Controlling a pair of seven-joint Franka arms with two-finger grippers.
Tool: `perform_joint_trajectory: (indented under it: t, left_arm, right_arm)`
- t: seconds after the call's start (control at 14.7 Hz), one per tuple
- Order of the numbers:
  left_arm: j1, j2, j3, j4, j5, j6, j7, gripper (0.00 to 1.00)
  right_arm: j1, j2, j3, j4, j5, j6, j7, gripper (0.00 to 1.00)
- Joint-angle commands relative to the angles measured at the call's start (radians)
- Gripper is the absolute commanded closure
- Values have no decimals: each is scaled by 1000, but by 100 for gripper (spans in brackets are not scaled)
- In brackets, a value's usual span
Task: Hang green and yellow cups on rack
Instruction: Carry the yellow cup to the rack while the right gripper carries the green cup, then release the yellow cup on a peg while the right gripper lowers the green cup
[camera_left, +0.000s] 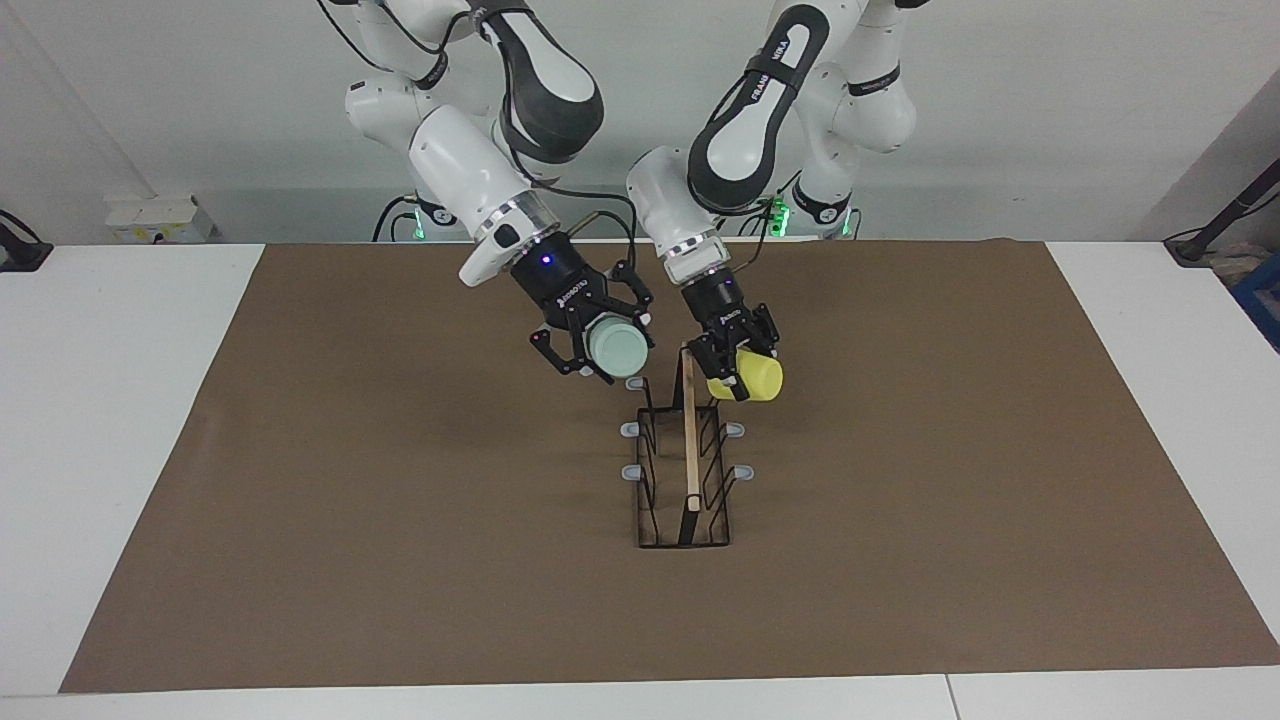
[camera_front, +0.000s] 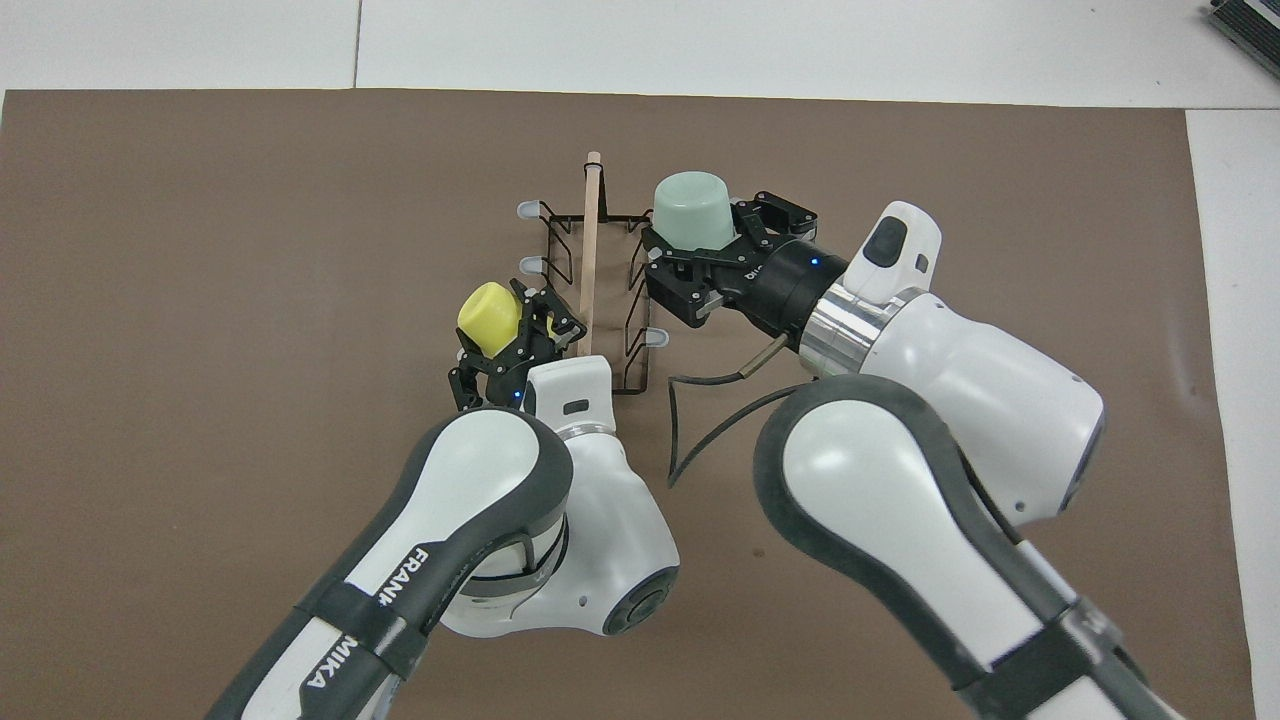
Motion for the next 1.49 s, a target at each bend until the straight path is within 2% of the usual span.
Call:
perform_joint_trajectory:
  t: [0.0,0.27,0.34,0.41,0.54,0.61,0.81,1.02,1.29,1.43]
  left_arm:
    - [-23,-17,12,-25,23,-15,-23,0]
    - [-22,-23,10,-13,12,-10,-8,0]
    - [-14,-35,10,-10,12,-7,6,0]
    - [-8,-54,10,-10,7,-4,38,0]
    - [55,-74,8,-10,-35,34,140,0]
    - [79,-87,10,-10,-59,77,217,0]
    - [170,-100,8,-10,-123,150,418,0]
    - [271,-101,8,-10,-135,232,584,0]
    - [394,-98,7,-10,-151,358,770,0]
    - [434,-92,8,-8,-175,402,842,0]
  right_arm:
    - [-76,-74,4,-90,67,-102,-179,100]
    - [-98,-83,4,-122,91,-127,-320,100]
    - [-96,-83,4,-133,135,-125,-349,100]
    - [-93,-85,5,-147,241,-127,-406,100]
    - [-84,-79,5,-155,497,-125,-637,100]
    - [-79,-80,5,-167,572,-122,-702,100]
    - [-32,-82,4,-185,645,-105,-732,100]
    - [53,-66,2,-170,818,19,-854,100]
    - [86,-20,2,-156,924,20,-952,100]
    - [74,-3,1,-156,929,20,-1011,100]
